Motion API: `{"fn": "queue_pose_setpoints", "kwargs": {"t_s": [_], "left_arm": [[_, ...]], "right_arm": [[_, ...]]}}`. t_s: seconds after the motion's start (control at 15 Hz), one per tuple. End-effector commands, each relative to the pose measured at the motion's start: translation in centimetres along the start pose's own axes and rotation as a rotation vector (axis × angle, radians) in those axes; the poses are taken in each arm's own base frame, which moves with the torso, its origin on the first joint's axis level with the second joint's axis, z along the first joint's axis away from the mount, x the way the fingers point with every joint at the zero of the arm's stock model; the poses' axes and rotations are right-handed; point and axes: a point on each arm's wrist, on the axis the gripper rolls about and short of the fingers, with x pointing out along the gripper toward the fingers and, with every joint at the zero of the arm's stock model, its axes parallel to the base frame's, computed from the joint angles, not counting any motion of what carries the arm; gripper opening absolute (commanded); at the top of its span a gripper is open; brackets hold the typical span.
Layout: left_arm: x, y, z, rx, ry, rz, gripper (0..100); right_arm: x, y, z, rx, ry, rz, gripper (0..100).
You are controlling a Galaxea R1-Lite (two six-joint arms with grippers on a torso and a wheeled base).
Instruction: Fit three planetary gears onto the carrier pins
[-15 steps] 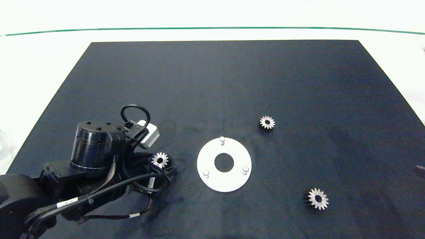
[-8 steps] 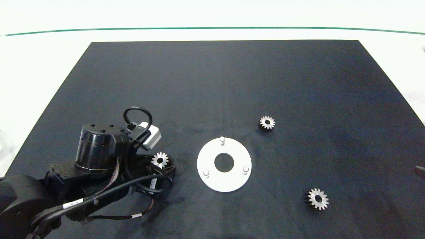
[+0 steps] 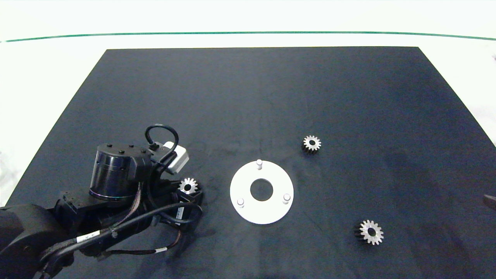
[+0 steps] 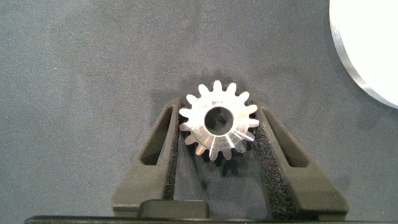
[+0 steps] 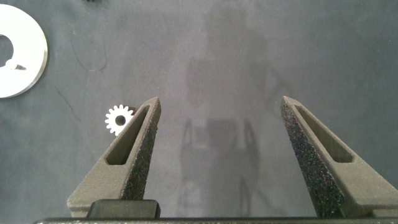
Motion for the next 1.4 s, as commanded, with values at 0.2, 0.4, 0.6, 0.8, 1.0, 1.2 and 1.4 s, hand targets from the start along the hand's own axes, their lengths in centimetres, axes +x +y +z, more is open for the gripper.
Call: {"fn": "queue_pose_setpoints", "kwargs": {"t_s": [0.2, 0.4, 0.6, 0.8, 1.0, 1.2, 1.4], "left_arm": [[0.0, 0.0, -0.1, 0.001, 0.004, 0.0, 31], [0.0, 0.0, -0.3, 0.002, 0.008, 0.0, 25], [-0.5, 0.0, -0.3, 0.007, 0.002, -0.001, 22], [-2.1, -0.1, 0.2, 0.007, -0.046, -0.012, 22], [-4.1, -0.9, 0.8, 0.023, -0.102, -0.054, 22], [-6.1, -1.8, 0.7, 0.048, -0.103, -0.108, 22], [-7.1, -3.2, 0.9, 0.075, -0.135, -0.18, 22]], "right_arm": [[0.0, 0.0, 0.0, 0.0, 0.001, -0.001, 76], [0.0, 0.0, 0.0, 0.0, 0.001, -0.003, 76], [0.0, 0.0, 0.0, 0.0, -0.001, -0.003, 76], [-0.1, 0.0, 0.0, 0.0, -0.002, -0.004, 76], [-0.1, 0.0, 0.0, 0.0, -0.002, -0.004, 76], [-0.1, 0.0, 0.0, 0.0, -0.002, -0.004, 76], [-0.1, 0.0, -0.1, -0.001, -0.002, -0.006, 76]]}}
